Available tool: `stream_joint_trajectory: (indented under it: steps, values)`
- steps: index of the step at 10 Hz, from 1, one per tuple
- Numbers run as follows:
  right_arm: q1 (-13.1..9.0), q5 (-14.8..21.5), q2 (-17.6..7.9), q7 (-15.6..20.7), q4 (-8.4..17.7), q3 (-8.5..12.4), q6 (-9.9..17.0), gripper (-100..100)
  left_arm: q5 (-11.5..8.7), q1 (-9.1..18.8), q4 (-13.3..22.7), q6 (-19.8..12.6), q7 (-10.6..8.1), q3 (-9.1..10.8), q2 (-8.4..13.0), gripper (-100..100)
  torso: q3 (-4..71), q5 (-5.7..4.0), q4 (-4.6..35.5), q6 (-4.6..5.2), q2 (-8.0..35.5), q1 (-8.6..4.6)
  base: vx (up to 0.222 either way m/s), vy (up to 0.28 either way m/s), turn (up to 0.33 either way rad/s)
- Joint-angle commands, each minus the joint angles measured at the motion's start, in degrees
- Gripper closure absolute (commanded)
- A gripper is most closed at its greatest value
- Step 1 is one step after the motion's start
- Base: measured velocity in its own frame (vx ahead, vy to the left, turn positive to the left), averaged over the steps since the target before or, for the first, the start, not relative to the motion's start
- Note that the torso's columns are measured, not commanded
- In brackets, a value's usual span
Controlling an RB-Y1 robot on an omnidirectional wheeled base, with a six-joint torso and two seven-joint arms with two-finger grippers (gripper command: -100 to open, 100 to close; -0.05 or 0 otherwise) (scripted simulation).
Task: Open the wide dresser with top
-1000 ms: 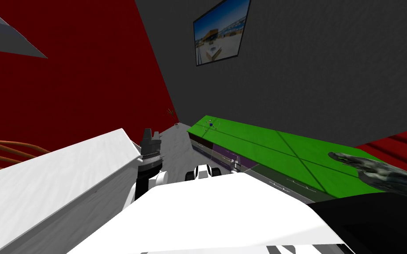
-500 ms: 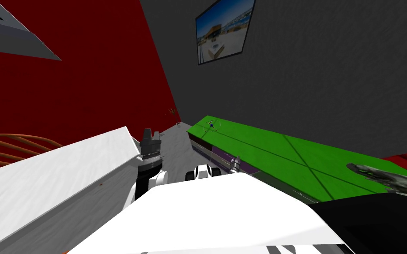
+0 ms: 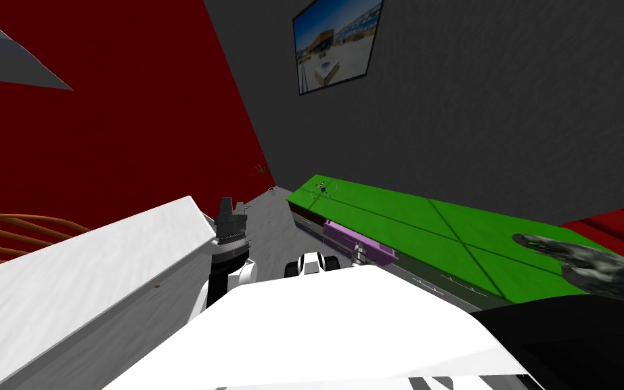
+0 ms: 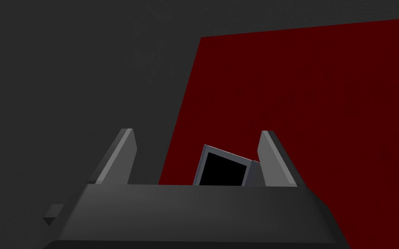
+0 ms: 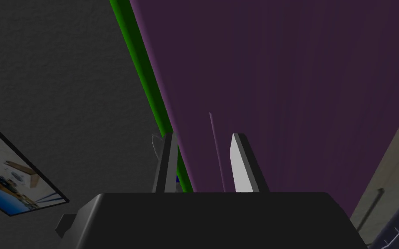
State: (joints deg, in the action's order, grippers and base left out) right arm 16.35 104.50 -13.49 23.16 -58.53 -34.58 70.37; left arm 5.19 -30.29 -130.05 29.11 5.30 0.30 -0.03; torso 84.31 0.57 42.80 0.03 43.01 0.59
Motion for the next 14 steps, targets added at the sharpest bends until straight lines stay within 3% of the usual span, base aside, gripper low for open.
stream_joint_trajectory:
  steps: [1, 5, 6, 10, 11, 14]
  values:
    - [0.41, 0.33, 0.25, 0.52, -0.69, -0.28, 0.19, 100, 0.0, 0.0, 0.0, 0.0, 0.0, 0.0, 0.0, 0, 0.09, -0.03, -0.02, -0.04, -0.15, 0.0, -0.066, 0.045, -0.003]
    - [2.45, 2.99, 1.37, 0.9, -2.55, -1.96, 2.74, 100, 0.0, 0.0, 0.0, 0.0, 0.0, 0.0, 0.0, 0, 0.07, -0.04, -0.04, -0.01, -0.08, 0.0, -0.143, 0.1, -0.046]
    - [2.7, 2.37, 1.31, 1.15, -2.17, -1.91, 1.6, 100, 0.0, 0.0, 0.0, 0.0, 0.0, 0.0, 0.0, 0, 0.11, -0.06, -0.05, -0.01, -0.17, -0.04, -0.07, 0.055, -0.007]
    - [4.12, 4.46, 2.12, 0.73, -2.65, -3.23, 3.85, 100, 0.0, 0.0, 0.0, 0.0, 0.0, 0.0, 0.0, 0, 0.15, -0.08, -0.11, 0.04, -0.2, -0.12, -0.124, 0.09, -0.031]
    - [1.3, 1.02, -0.77, -0.98, 0.89, -4.2, 1.23, -100, 0.0, 0.0, 0.0, 0.0, 0.0, 0.0, 0.0, 0, 0.13, -0.09, -0.11, 0.03, -0.18, -0.1, -0.197, 0.045, 0.287]
    - [1.3, -3.75, -0.77, -0.98, 2.36, -4.2, 1.23, -100, 0.0, 0.0, 0.0, 0.0, 0.0, 0.01, 0.01, 0, 0.41, -0.64, -0.56, -0.01, -0.99, -0.83, -0.104, -0.007, 0.236]
